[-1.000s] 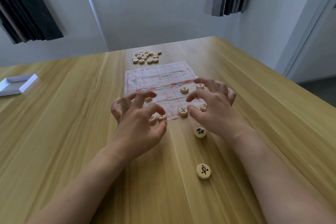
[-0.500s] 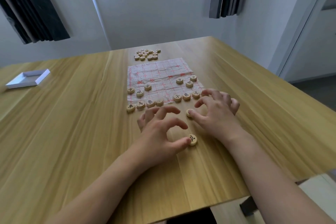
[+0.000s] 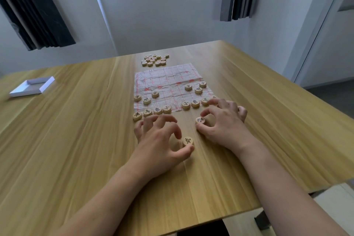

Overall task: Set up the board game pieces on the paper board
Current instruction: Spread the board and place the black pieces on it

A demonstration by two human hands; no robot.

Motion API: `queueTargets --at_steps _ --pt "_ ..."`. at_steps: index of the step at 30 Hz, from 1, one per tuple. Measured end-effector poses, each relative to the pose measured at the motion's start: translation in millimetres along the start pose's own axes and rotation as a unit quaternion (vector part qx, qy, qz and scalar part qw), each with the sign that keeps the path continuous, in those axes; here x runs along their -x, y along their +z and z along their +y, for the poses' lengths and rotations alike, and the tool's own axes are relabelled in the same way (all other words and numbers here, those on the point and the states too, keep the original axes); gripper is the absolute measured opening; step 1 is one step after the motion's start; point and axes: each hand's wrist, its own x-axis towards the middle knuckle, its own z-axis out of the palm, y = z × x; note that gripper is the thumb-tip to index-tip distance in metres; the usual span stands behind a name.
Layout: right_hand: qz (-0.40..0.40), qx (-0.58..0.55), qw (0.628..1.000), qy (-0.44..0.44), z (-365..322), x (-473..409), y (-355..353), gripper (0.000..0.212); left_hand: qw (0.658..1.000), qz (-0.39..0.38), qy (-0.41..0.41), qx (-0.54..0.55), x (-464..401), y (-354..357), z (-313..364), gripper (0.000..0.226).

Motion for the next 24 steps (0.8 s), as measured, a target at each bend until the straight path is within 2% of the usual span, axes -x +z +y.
queueTargets --at_steps 3,6,10,13,19,24 --pt "-0.011 -0.003 1.000 -0.010 1.8 -0.6 0.4 0.025 0.999 -0.026 0.017 0.031 1.3 -1.4 -2.6 0.036" --pt "-0.016 -0.016 0.999 -0.024 3.5 -0.9 1.1 0.023 0.999 -0.014 0.027 0.028 1.7 -0.6 -1.3 0.029" --pt "-0.016 -0.021 0.999 -0.045 5.0 -2.1 1.2 0.024 0.999 0.003 -0.024 0.027 0.0 -1.3 -1.1 0.040" --pt "-0.018 -0.025 0.998 -0.052 5.6 -1.8 0.5 0.025 0.999 -0.024 -0.014 0.033 1.1 -2.7 -1.6 0.045" --pt "-0.014 -0.032 0.998 -0.061 5.0 -1.1 -0.8 0.026 0.999 -0.030 -0.013 0.041 0.9 -3.1 -4.1 0.026" --pt "0.002 -0.045 0.997 -0.065 -1.9 -4.1 -2.3 0.025 0.999 -0.008 -0.021 0.027 -1.7 -3.9 -4.5 0.023"
